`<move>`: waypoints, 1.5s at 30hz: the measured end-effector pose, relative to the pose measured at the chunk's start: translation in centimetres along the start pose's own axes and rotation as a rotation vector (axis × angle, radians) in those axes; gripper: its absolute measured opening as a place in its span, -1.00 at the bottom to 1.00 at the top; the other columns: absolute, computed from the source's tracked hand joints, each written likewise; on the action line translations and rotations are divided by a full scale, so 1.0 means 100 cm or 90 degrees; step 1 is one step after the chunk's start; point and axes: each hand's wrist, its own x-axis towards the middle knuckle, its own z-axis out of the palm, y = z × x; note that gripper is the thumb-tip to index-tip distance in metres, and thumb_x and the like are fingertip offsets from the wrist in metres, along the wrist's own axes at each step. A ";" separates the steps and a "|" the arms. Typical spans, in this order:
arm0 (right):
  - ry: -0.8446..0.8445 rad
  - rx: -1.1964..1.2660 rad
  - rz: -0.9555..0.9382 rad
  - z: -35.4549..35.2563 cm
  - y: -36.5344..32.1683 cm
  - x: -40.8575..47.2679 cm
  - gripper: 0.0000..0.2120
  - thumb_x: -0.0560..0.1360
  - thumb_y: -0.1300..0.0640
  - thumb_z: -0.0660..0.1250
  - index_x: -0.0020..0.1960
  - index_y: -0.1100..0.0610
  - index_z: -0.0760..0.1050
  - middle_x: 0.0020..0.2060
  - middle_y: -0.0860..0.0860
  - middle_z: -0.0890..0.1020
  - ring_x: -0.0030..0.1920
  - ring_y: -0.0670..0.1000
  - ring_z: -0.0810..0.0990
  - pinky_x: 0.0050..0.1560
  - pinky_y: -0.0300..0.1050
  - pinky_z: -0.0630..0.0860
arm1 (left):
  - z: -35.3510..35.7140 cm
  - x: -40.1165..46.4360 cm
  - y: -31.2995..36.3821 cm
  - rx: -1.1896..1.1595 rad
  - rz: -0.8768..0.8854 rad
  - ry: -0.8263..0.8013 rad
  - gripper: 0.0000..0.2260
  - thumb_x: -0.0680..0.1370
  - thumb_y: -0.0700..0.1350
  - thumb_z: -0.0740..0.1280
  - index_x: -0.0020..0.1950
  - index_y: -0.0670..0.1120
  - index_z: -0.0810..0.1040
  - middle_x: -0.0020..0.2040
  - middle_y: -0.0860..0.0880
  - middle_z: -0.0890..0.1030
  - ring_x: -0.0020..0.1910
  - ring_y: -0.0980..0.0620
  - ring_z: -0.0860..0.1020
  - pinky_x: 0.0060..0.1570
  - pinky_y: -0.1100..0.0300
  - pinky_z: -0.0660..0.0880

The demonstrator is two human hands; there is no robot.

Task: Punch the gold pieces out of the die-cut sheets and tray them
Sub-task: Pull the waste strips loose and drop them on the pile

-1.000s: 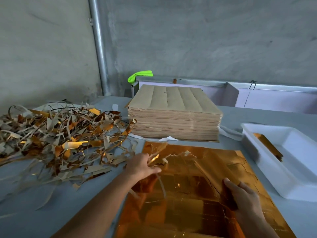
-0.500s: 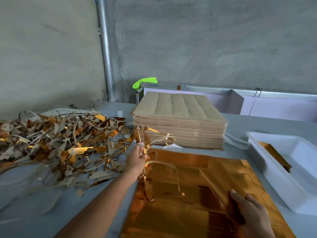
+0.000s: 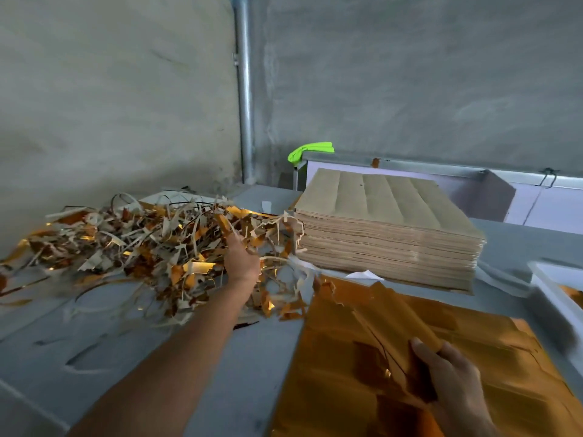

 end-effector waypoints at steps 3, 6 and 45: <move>-0.009 -0.024 -0.021 0.016 0.002 0.003 -0.90 0.54 0.12 0.31 0.03 0.12 0.49 -0.07 0.25 0.58 -0.12 0.31 0.60 -0.23 0.18 0.59 | -0.019 0.024 -0.003 0.034 -0.020 0.063 -0.65 0.58 -0.35 0.17 0.36 -0.27 0.26 0.20 -0.26 0.50 0.19 -0.21 0.51 0.12 0.02 0.50; -0.019 -0.026 -0.047 0.032 0.004 0.008 -0.81 0.53 0.14 0.32 0.14 0.11 0.46 -0.04 0.22 0.58 -0.11 0.29 0.61 -0.24 0.13 0.58 | -0.033 0.041 -0.007 0.070 -0.017 0.043 -0.55 0.62 -0.21 0.19 0.46 -0.29 0.15 0.33 -0.28 0.40 0.25 -0.22 0.47 0.20 -0.02 0.45; -0.154 -0.561 -0.523 -0.022 -0.002 0.013 -0.68 0.57 0.30 0.23 0.26 0.05 0.36 0.00 -0.06 0.57 -0.01 -0.02 0.59 -0.02 -0.12 0.60 | 0.055 -0.144 0.015 0.234 0.622 -0.529 -0.64 0.51 -0.17 0.38 0.29 0.02 0.47 0.17 0.10 0.46 0.15 0.14 0.47 0.16 0.22 0.47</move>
